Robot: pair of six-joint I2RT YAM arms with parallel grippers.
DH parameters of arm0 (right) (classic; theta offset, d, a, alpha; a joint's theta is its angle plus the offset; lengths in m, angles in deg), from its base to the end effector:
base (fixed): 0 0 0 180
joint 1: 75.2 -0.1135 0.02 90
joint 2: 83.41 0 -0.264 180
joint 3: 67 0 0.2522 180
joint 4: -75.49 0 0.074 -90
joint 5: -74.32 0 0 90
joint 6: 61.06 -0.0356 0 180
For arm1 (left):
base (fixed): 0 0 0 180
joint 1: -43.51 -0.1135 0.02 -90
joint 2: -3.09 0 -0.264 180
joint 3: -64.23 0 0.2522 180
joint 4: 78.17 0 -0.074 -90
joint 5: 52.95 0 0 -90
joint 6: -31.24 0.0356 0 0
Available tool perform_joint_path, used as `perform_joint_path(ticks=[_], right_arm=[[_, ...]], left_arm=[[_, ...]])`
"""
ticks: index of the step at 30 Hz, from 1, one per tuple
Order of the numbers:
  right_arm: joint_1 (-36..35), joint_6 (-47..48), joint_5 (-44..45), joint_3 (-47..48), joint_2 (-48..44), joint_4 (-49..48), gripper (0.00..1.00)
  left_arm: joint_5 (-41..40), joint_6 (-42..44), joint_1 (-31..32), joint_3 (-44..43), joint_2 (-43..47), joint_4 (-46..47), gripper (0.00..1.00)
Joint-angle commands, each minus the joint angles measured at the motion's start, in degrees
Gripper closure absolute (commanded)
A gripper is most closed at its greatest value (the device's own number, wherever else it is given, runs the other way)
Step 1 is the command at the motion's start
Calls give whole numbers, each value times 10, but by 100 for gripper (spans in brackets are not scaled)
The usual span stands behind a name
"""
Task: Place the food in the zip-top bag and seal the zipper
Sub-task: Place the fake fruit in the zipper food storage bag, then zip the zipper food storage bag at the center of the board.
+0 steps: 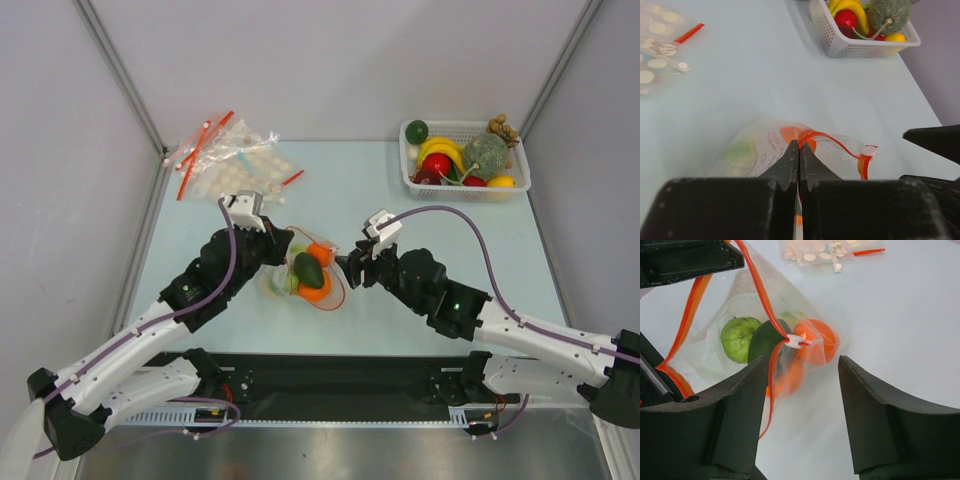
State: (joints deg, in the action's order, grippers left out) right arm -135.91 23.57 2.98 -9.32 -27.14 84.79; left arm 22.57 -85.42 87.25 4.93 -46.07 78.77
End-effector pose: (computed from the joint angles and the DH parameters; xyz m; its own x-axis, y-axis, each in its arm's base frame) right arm 0.1236 0.1970 0.3245 -0.1297 -0.0499 -0.9903 -0.6620 0.7479 0.0490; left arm 0.1516 -0.1328 0.3334 -0.3657 -0.2513 -0.8961 0.3684 0.8451 -0.3874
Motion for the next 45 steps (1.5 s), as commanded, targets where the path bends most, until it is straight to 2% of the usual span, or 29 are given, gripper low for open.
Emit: perform_joint_path(ticks=[1, 3, 6, 7, 8, 11, 17, 21, 26, 32, 34, 37, 38, 40, 42, 43, 45], right_arm=[[7, 36, -2, -11, -7, -17, 39], [27, 35, 0, -12, -3, -12, 43], [56, 36, -57, -11, 11, -16, 43], [59, 45, -71, -13, 17, -19, 42], [61, 52, -83, -13, 21, -23, 35], [60, 83, -117, -17, 31, -38, 30], [65, 146, -128, -33, 71, -108, 27], [73, 151, -139, -45, 86, -139, 26], [88, 141, -180, -50, 96, -162, 25], [94, 135, -180, -61, 93, -191, 25], [95, 136, -197, -61, 96, -192, 28], [94, 141, -226, -59, 100, -191, 44], [93, 140, -230, -59, 103, -193, 56], [92, 135, -239, -58, 103, -196, 71], [92, 115, -244, -60, 100, -208, 96], [92, 107, -244, -59, 98, -210, 100], [92, 89, -255, -60, 83, -205, 100]], left_arm=[[-63, 15, -2, -31, 13, 7, 100], [-78, 20, -2, -25, 15, 15, 100], [-85, 29, -2, -14, 14, 34, 100], [-82, 33, -2, -12, 10, 40, 100], [-80, 35, -2, -11, 3, 43, 100], [-73, 45, -2, -10, -10, 55, 100], [-64, 56, -2, -8, -16, 66, 100], [-59, 56, -2, -7, -14, 68, 99], [14, 85, -2, 5, -10, 110, 93], [64, 93, -2, 4, -22, 118, 95], [75, 90, -2, -2, -29, 116, 95], [71, 89, -2, -12, -42, 101, 96], [69, 89, -2, -13, -44, 98, 96], [58, 82, -2, -17, -47, 97, 96], [47, 77, -2, -21, -48, 77, 97], [42, 75, -2, -23, -47, 73, 97], [36, 75, -2, -24, -43, 68, 97]])
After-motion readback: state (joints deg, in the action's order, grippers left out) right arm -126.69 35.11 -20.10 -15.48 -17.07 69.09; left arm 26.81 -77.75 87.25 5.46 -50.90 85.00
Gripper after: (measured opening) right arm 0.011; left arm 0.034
